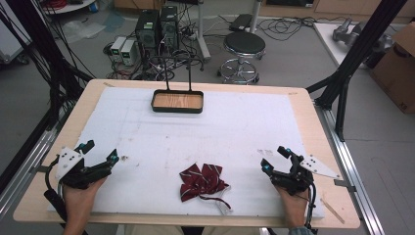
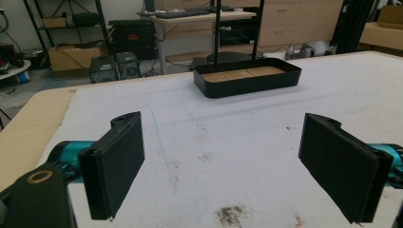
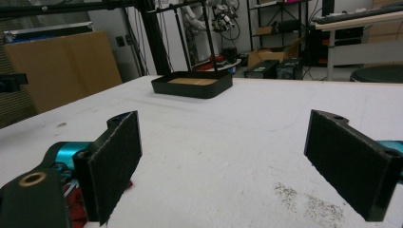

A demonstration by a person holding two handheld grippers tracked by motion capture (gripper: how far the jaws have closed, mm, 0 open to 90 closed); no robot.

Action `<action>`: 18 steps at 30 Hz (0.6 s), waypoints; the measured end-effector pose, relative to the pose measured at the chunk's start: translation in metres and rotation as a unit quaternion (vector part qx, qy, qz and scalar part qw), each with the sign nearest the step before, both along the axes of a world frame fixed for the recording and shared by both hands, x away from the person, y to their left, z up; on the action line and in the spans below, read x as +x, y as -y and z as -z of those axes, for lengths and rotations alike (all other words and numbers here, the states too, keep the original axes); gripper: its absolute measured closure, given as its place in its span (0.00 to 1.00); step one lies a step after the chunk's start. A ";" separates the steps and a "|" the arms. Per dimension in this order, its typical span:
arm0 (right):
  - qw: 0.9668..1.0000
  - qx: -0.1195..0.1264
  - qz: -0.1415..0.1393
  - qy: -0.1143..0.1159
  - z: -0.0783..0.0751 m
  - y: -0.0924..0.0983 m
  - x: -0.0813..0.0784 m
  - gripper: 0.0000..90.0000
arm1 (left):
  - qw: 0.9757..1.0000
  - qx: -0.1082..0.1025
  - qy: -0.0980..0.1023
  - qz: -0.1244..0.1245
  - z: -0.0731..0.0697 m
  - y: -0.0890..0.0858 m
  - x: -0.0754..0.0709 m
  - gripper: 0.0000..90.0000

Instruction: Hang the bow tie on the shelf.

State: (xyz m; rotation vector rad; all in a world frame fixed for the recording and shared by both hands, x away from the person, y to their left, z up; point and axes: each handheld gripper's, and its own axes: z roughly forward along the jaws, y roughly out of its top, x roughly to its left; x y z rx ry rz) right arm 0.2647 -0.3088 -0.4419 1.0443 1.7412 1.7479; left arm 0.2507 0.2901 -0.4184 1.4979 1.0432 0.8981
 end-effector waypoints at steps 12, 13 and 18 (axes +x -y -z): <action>1.000 -0.008 -0.007 -0.002 0.001 -0.001 0.000 0.13 | 1.000 0.000 -0.001 -0.004 0.001 0.000 0.000 0.17; 1.000 -0.007 -0.007 -0.003 0.000 -0.001 0.000 0.13 | 1.000 0.003 -0.004 -0.003 0.001 -0.001 0.000 0.17; 1.000 -0.006 -0.013 -0.004 0.001 -0.001 0.001 0.13 | 1.000 -0.008 -0.016 0.000 0.000 -0.002 0.001 0.18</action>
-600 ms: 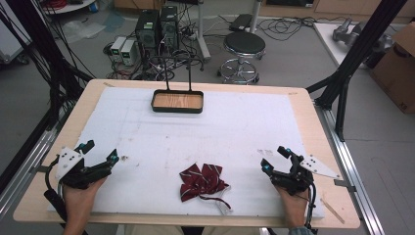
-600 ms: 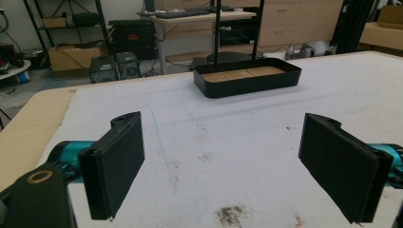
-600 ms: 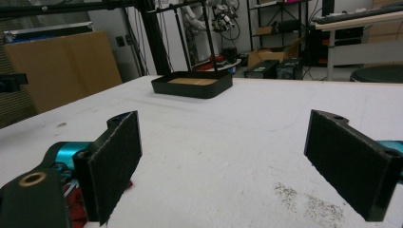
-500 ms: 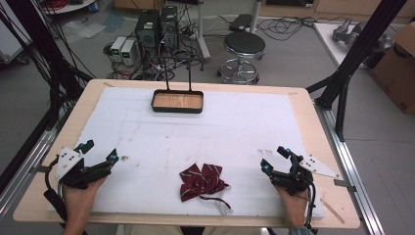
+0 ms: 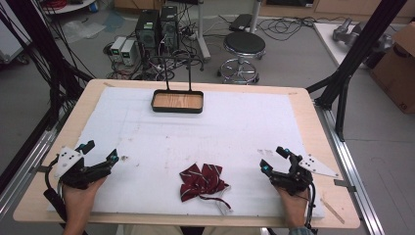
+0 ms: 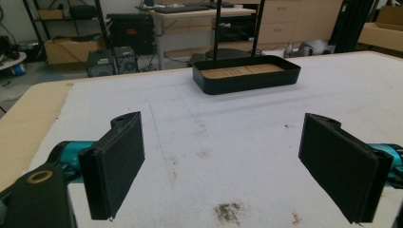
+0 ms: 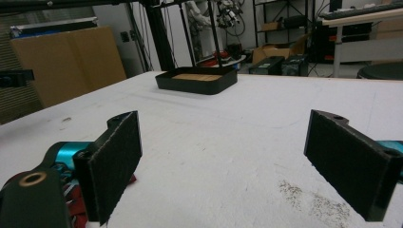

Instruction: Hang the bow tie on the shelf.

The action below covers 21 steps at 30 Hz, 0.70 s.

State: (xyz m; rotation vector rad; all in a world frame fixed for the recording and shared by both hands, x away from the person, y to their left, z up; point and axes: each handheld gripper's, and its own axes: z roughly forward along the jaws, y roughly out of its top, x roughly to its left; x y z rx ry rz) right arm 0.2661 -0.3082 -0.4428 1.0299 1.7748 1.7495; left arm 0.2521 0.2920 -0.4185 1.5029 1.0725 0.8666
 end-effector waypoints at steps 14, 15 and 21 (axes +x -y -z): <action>0.999 -0.001 -0.041 -0.007 -0.006 -0.005 0.002 0.13 | 1.000 -0.009 -0.001 -0.004 0.001 -0.002 0.000 0.17; 0.999 -0.002 -0.047 -0.009 -0.007 -0.007 0.002 0.15 | 1.000 -0.009 0.000 -0.005 0.001 -0.002 0.000 0.17; 0.995 -0.030 -0.095 -0.020 -0.013 -0.022 0.004 0.16 | 1.000 -0.010 -0.001 -0.003 0.001 -0.002 0.000 0.17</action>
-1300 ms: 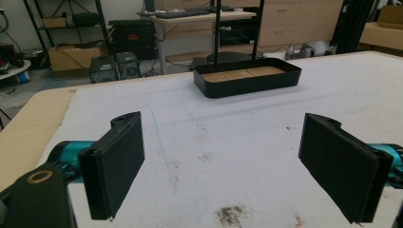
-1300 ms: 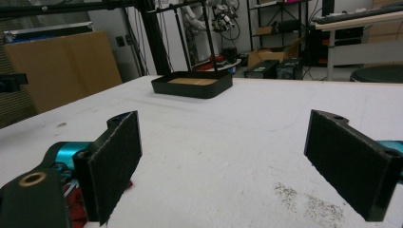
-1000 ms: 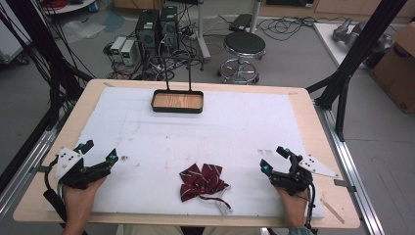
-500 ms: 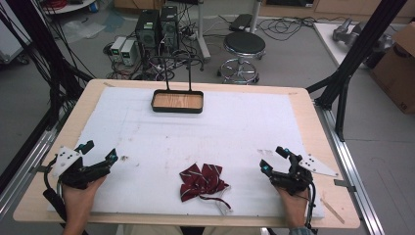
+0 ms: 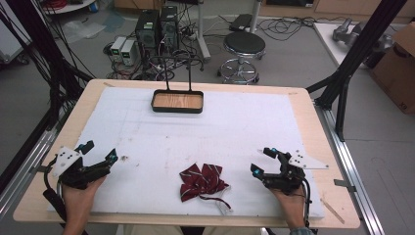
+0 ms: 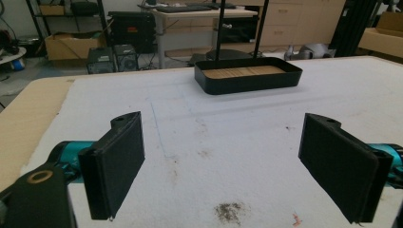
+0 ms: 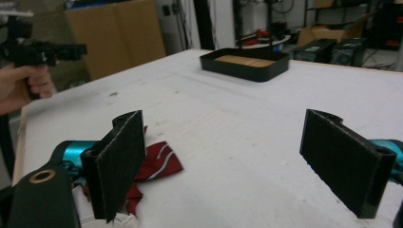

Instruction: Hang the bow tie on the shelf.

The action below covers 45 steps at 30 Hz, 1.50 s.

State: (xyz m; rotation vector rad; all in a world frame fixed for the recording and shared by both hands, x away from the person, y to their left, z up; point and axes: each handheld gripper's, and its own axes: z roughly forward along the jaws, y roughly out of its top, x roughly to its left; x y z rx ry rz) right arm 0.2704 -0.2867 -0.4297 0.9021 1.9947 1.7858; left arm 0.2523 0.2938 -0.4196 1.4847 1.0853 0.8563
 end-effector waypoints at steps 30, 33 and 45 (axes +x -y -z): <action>0.952 -0.187 -0.243 -0.022 0.004 -0.109 0.011 0.46 | 1.000 -0.001 -0.002 0.002 0.001 0.000 0.000 0.18; 0.945 -0.203 -0.254 -0.019 0.007 -0.114 0.009 0.49 | 1.000 0.001 -0.001 0.003 0.001 0.001 0.001 0.18; 0.935 -0.219 -0.280 -0.002 0.006 -0.125 0.003 0.51 | 1.000 0.000 -0.003 0.004 0.001 0.000 0.001 0.18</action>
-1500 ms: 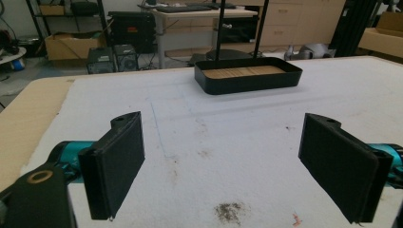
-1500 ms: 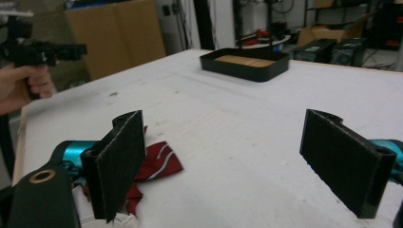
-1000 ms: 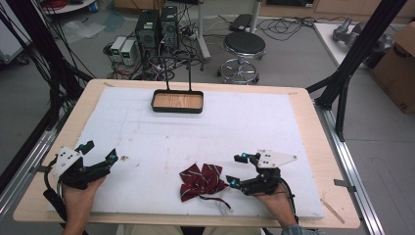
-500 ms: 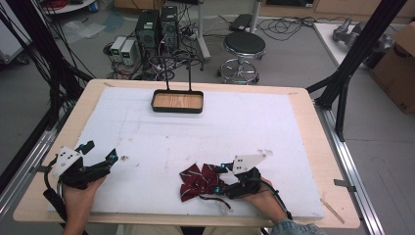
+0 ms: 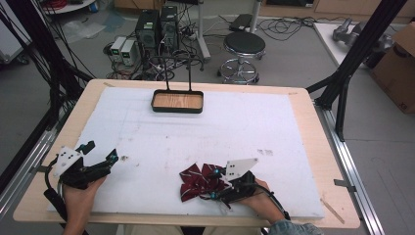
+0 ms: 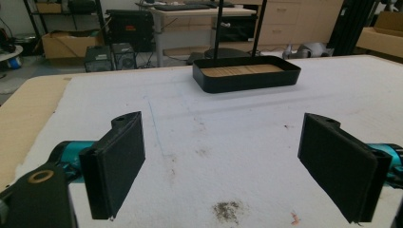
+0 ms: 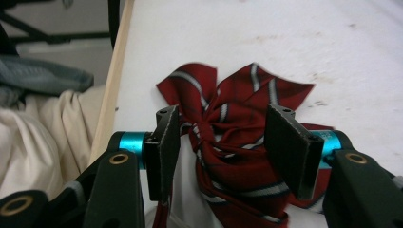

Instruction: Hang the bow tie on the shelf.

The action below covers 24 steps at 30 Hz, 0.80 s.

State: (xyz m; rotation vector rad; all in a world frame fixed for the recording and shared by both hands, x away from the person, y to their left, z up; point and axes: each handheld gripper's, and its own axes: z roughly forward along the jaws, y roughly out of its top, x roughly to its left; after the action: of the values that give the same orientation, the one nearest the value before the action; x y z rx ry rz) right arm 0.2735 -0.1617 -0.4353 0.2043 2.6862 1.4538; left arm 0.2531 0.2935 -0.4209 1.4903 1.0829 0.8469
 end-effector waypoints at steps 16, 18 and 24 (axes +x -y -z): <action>0.997 -0.074 0.002 0.018 0.010 -0.017 -0.001 0.79 | 1.000 -0.003 -0.001 -0.002 0.001 -0.001 0.001 0.18; 0.997 -0.070 0.010 0.024 0.008 -0.016 -0.001 0.81 | 1.000 -0.003 -0.002 -0.002 0.001 -0.001 0.001 0.18; 0.997 -0.049 0.051 0.041 -0.003 -0.011 0.003 0.83 | 1.000 -0.003 -0.003 -0.002 0.001 -0.001 0.001 0.18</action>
State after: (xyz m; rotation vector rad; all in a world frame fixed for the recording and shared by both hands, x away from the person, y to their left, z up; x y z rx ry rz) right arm 0.2762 -0.1512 -0.4325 0.2657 2.6307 1.2712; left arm 0.2540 0.2949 -0.4219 1.4874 1.0919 0.8415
